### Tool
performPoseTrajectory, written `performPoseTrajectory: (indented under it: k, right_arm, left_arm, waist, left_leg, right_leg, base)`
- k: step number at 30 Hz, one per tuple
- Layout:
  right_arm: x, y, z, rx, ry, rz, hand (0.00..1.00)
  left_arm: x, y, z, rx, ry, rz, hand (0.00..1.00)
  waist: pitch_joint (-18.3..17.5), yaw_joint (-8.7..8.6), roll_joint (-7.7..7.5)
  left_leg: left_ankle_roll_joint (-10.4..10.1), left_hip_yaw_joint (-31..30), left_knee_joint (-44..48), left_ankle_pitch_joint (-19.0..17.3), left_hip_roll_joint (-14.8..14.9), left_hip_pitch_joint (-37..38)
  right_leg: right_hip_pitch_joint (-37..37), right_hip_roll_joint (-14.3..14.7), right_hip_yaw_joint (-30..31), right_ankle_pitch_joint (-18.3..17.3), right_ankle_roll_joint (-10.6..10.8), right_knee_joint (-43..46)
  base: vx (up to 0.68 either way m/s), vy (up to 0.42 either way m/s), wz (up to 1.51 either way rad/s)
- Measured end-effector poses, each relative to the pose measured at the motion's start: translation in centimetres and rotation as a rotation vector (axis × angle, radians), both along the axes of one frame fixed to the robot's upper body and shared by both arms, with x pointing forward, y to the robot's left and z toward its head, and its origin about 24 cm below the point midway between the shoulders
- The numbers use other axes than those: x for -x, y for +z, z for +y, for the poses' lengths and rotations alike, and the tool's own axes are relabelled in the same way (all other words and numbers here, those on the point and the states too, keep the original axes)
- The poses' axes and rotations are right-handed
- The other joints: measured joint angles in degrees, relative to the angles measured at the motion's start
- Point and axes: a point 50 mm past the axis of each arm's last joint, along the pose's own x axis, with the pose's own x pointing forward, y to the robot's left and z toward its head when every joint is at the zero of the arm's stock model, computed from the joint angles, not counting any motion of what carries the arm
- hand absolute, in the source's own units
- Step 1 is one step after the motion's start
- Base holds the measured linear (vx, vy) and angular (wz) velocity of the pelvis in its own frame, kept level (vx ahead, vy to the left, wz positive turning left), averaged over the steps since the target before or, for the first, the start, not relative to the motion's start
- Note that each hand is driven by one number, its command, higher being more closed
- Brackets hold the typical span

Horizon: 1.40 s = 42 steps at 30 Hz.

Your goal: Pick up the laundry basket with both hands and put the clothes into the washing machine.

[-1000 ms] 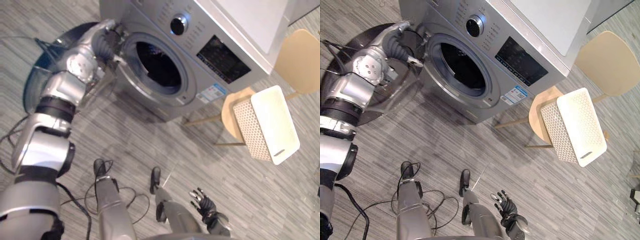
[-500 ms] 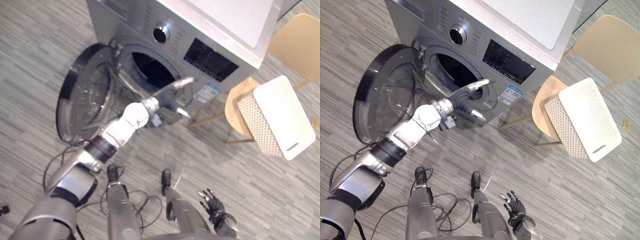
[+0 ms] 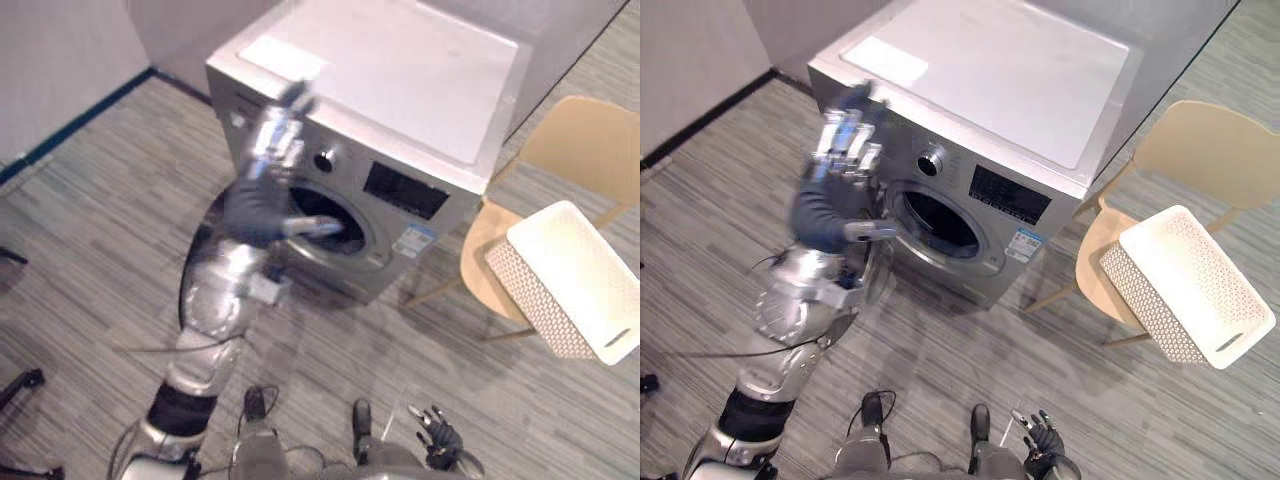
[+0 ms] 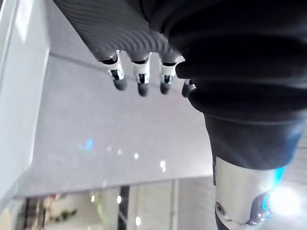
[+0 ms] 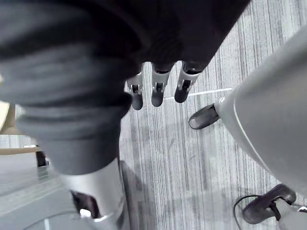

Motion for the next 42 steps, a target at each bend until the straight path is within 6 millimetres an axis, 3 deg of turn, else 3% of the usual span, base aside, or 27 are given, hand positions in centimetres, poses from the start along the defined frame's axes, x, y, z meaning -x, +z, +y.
performPoseTrajectory:
  k: [1,3,7,10,14,18,23,25,27,30,31,33,35,38,39,42]
  right_arm:
    - [0.2,-0.1,-0.1,-0.001,-0.009,0.005,0.0]
    - [1.2,-0.4,-0.4,0.003,-0.031,0.033,0.0]
    - [2.7,-0.6,-1.1,0.019,-0.055,0.069,0.0]
    - [2.5,-0.6,-1.0,0.021,-0.037,0.065,0.0]
    - [2.4,-0.5,-0.9,0.011,-0.031,0.068,0.0]
    - [1.8,-0.2,-1.0,0.018,-0.008,0.034,0.0]
    - [1.9,-0.3,-0.8,0.003,0.008,0.049,0.0]
    - [1.8,-0.3,-0.8,0.001,0.01,0.049,0.0]
    - [1.3,-0.2,-0.7,0.001,0.022,0.038,0.0]
    - [0.8,-0.1,-0.4,-0.006,0.041,0.022,0.0]
    - [0.8,-0.1,-0.2,-0.013,0.059,0.017,0.0]
    - [0.5,-0.1,0.3,-0.03,0.091,0.002,0.0]
    - [0.1,0.1,0.8,-0.048,0.11,-0.018,0.0]
    - [-0.5,0.3,1.7,-0.074,0.142,-0.041,0.0]
    - [-0.5,0.2,2.0,-0.082,0.146,-0.041,0.0]
    - [-1.0,0.3,2.5,-0.09,0.178,-0.05,0.0]
  left_arm:
    - [0.2,-0.3,1.0,-0.001,0.059,0.006,0.0]
    - [1.1,-1.8,4.7,-0.006,0.313,0.062,0.0]
    - [1.9,-4.4,9.4,-0.042,0.638,0.185,0.0]
    - [2.0,-6.9,12.8,-0.085,0.85,0.34,0.0]
    - [2.8,-8.8,14.6,-0.172,1.019,0.469,0.0]
    - [3.6,-10.6,17.8,-0.223,1.184,0.605,0.0]
    - [2.7,-10.0,23.1,-0.316,1.323,0.7,0.0]
    - [1.6,-8.4,25.1,-0.361,1.362,0.703,0.0]
    - [-0.1,-5.0,27.2,-0.382,1.395,0.672,0.0]
    - [-1.9,-1.9,28.3,-0.405,1.394,0.66,0.0]
    - [-2.4,-1.4,28.3,-0.42,1.384,0.66,0.0]
    - [-3.6,-0.3,27.8,-0.437,1.345,0.646,0.0]
    - [-4.7,0.2,27.0,-0.459,1.311,0.633,0.0]
    - [-5.9,-0.2,26.0,-0.516,1.268,0.652,0.0]
    - [-6.3,0.0,25.5,-0.531,1.257,0.642,0.0]
    - [-7.2,0.9,24.6,-0.555,1.242,0.606,0.0]
  waist:
    - [-0.22,0.11,0.12]
    - [-1.7,0.16,0.48]
    - [-2.91,1.56,0.61]
    - [-3.06,1.45,0.44]
    - [-3.71,1.34,-0.69]
    - [-3.83,1.37,-0.87]
    - [-3.83,1.34,-2.33]
    - [-3.41,1.33,-3.33]
    - [-3.11,1.07,-4.81]
    - [-1.87,1.14,-5.6]
    - [-1.08,1.17,-5.32]
    - [-0.1,1.35,-6.3]
    - [0.22,1.33,-6.88]
    - [1.42,1.23,-7.67]
    - [1.86,1.24,-8.08]
    - [3.59,1.51,-8.22]
  left_leg:
    - [0.01,0.0,-0.57,0.01,-0.04,0.47]
    - [0.03,0.1,-2.89,0.01,-0.23,2.13]
    - [0.4,0.56,-5.63,0.56,-0.54,3.76]
    - [0.34,0.97,-6.44,0.97,-0.56,4.28]
    - [0.35,1.68,-7.39,1.4,-0.55,4.46]
    - [0.3,2.6,-6.8,1.33,-0.27,3.52]
    - [0.26,2.76,-3.47,1.35,0.87,-0.08]
    - [-0.64,2.04,-0.98,1.18,1.64,-1.53]
    - [-0.78,0.87,0.96,0.93,2.65,-4.82]
    - [-0.71,-0.41,2.99,0.86,4.06,-7.71]
    - [-0.68,-0.55,3.53,0.64,4.4,-8.23]
    - [-0.87,-1.43,4.78,-0.2,4.68,-9.71]
    - [-0.25,-1.89,5.69,-2.78,5.48,-11.91]
    - [-0.27,-3.21,6.5,-2.84,6.09,-14.11]
    - [-0.55,-3.25,6.98,-2.67,5.98,-14.66]
    - [-1.54,-3.87,7.36,-1.93,6.58,-16.21]
  right_leg:
    - [0.18,0.04,0.07,-0.04,-0.05,-0.04]
    - [0.7,0.19,0.14,-0.24,-0.13,-0.19]
    - [0.91,0.2,0.38,-0.25,-0.14,-0.23]
    - [0.95,0.19,0.58,-0.24,-0.1,-0.29]
    - [0.59,0.19,0.77,-0.2,-0.06,-0.45]
    - [0.02,0.23,0.8,-0.02,0.23,-1.19]
    - [-1.62,0.75,0.75,0.28,0.43,-1.32]
    - [-1.74,1.18,0.8,0.81,1.22,-1.34]
    - [-3.72,2.01,0.77,2.4,1.91,-1.42]
    - [-4.65,2.81,0.8,5.31,1.95,-2.49]
    - [-4.81,3.11,0.75,5.73,1.65,-2.5]
    - [-5.31,3.27,0.69,5.82,1.67,-2.48]
    - [-6.67,3.76,0.53,6.14,1.21,-2.5]
    - [-7.48,4.43,0.33,6.22,0.23,-3.56]
    - [-7.48,4.36,0.32,4.83,-1.49,-3.67]
    - [-8.8,5.35,-0.16,4.13,-2.28,-3.93]
  base:
    - [0.0,0.0,0.0]
    - [-0.01,-0.037,0.0]
    - [0.0,-0.009,0.0]
    - [0.0,-0.004,-0.02]
    - [0.02,-0.013,-0.04]
    - [0.03,-0.019,-0.05]
    - [0.04,-0.033,0.01]
    - [0.02,-0.02,0.0]
    - [-0.02,-0.007,0.01]
    - [-0.06,0.016,0.04]
    - [-0.08,0.014,0.01]
    - [-0.09,-0.004,0.05]
    - [-0.11,-0.014,0.07]
    - [-0.09,-0.052,0.04]
    - [-0.07,-0.092,0.05]
    - [-0.04,-0.08,0.0]
